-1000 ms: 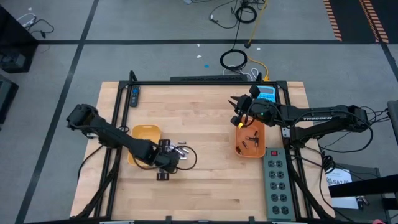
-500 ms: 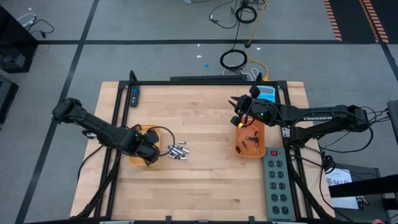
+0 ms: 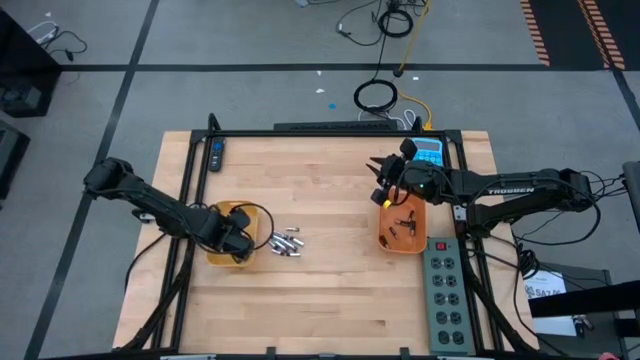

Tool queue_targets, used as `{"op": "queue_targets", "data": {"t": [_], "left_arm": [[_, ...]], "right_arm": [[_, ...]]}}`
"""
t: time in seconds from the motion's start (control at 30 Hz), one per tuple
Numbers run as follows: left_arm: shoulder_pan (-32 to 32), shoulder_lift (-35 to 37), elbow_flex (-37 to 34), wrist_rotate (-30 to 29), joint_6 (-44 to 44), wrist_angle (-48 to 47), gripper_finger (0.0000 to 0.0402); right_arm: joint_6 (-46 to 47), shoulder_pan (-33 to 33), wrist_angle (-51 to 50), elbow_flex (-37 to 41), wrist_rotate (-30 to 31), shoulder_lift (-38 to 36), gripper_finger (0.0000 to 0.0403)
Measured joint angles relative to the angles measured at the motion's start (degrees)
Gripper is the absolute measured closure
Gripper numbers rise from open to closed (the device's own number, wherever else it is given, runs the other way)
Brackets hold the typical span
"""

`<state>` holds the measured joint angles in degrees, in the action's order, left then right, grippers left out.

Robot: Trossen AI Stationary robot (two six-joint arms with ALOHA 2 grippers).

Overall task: Sort batteries
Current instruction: Put the silver battery into the yellow bin

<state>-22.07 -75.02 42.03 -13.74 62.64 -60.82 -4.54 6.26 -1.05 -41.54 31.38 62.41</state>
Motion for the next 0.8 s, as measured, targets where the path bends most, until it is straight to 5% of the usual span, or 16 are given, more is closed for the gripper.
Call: {"op": "queue_targets", "data": {"t": [0.4,0.8], "left_arm": [[2.66,0.00,-0.58,-0.23,-0.13,0.39,0.0351],[4.51,0.02,-0.11,-0.55,-4.89,0.21,0.0240]], "right_arm": [[-0.13,0.00,0.10,0.00,0.04,0.00,0.0323],[-0.44,0.00,0.12,0.00,0.07,0.00,0.0323]]}}
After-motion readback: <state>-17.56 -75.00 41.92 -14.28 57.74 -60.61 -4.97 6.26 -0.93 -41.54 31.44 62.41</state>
